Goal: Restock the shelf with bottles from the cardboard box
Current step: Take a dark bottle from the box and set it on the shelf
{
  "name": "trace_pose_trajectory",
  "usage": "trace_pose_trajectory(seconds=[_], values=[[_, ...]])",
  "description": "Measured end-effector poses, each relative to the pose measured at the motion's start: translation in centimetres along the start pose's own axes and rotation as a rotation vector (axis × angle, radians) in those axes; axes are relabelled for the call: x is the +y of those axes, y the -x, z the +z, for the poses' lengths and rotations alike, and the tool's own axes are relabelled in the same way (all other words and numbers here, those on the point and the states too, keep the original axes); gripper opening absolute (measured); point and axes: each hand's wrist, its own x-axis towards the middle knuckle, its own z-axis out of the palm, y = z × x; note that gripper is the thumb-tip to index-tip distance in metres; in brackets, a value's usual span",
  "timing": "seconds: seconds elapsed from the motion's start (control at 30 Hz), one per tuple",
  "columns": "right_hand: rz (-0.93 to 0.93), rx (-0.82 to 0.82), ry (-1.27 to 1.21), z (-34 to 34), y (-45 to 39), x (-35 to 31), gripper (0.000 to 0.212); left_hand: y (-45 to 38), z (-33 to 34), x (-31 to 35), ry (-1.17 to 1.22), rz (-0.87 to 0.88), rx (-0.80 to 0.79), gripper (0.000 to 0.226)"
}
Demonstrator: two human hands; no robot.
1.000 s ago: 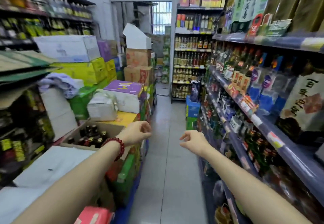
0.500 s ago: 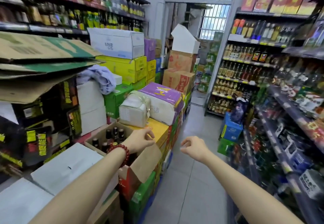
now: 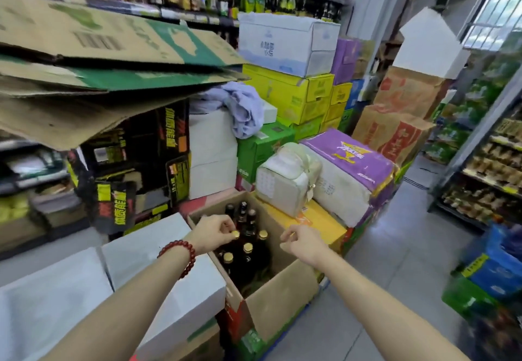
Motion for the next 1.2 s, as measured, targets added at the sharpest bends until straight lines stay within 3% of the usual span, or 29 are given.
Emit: trace_pose_trajectory(seconds=[0.37,0.57,0.8,0.97,1.07,1.2], values=[[-0.266,-0.239,0.002,1.4,-12.6,-2.6,0.015,-1.4,0.0,-3.6,0.134,-0.430,0.328,0.010],[-0.286,-0.346,-0.031,7.5,-16.2,-2.2,0.022,-2.8,5.2,-5.8,0.243,-0.596,0.452,0.040],[-0.304,-0.334,-0.069,14.3,-20.4,-0.6,0.041,-4.4,12.7,-8.8,0.459,-0.578,0.470,0.062],[-0.518,-0.381,-0.019,16.6,-22.9,0.1,0.050,-4.9,14.7,-9.6,0.744,-0.459,0.551,0.057],[-0.589,-0.469,-0.014,17.1,-23.4,-0.3,0.039,-4.9,15.0,-9.6,0.810,-0.452,0.587,0.053],[-0.614,-0.458,-0.083,17.4,-23.6,-0.3,0.024,-5.0,14.8,-9.7,0.829,-0.457,0.590,0.052]])
